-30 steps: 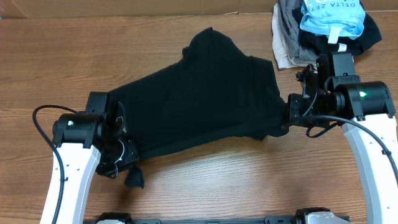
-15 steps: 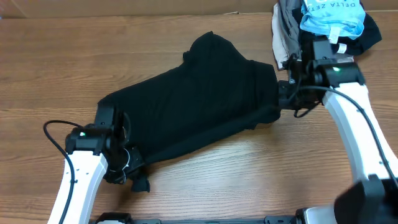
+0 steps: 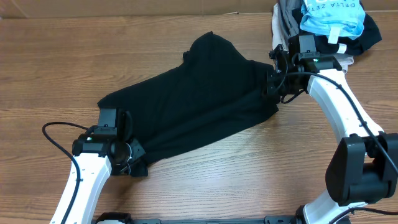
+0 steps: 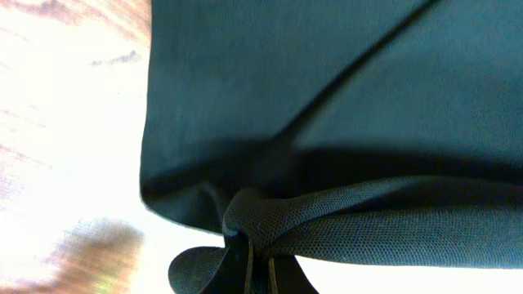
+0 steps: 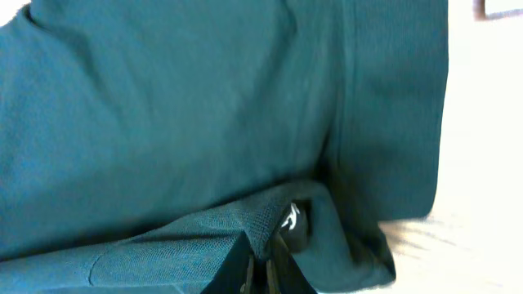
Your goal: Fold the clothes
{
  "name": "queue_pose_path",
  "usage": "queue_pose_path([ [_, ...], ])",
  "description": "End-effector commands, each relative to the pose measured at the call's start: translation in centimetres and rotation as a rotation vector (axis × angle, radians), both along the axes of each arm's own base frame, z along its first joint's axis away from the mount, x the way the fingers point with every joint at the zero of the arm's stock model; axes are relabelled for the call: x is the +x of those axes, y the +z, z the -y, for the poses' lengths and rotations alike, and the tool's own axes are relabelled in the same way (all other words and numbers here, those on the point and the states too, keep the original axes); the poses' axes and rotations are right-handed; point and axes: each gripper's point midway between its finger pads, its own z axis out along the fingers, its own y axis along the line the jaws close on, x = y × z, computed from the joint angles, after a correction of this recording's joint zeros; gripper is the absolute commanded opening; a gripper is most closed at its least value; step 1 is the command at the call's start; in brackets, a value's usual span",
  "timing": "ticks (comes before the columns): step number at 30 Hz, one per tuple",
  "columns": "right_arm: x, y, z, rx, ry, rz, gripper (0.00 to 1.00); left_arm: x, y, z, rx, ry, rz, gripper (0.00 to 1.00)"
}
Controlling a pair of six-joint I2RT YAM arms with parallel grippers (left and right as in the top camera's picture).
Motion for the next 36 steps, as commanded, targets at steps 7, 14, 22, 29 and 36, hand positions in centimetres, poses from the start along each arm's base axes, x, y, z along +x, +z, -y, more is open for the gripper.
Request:
queue_pose_path([
  [7,1.7,-0.1,-1.7,0.002,0.057,0.073,0.06,0.7,-2.4,-0.6,0.043,0.024,-0.057,0.17],
  [14,1.9,0.0,-1.8,0.0,0.058,0.076,0.9,0.5,-3.4,-0.7,0.055,0.003,-0.102,0.66],
  [22,2.9,4.5,-1.2,-0.048,0.068,0.109,1.0,5.3,-0.2,-3.1,0.178,-0.147,0.057,0.85],
  [29,2.7,5.7,-1.1,-0.057,0.083,0.109,1.0,5.6,-1.8,-1.9,0.089,-0.16,0.038,0.84],
  [36,2.6,5.6,-1.1,-0.058,0.084,0.101,1.0,3.3,-3.6,3.1,-0.139,-0.237,-0.095,0.37],
])
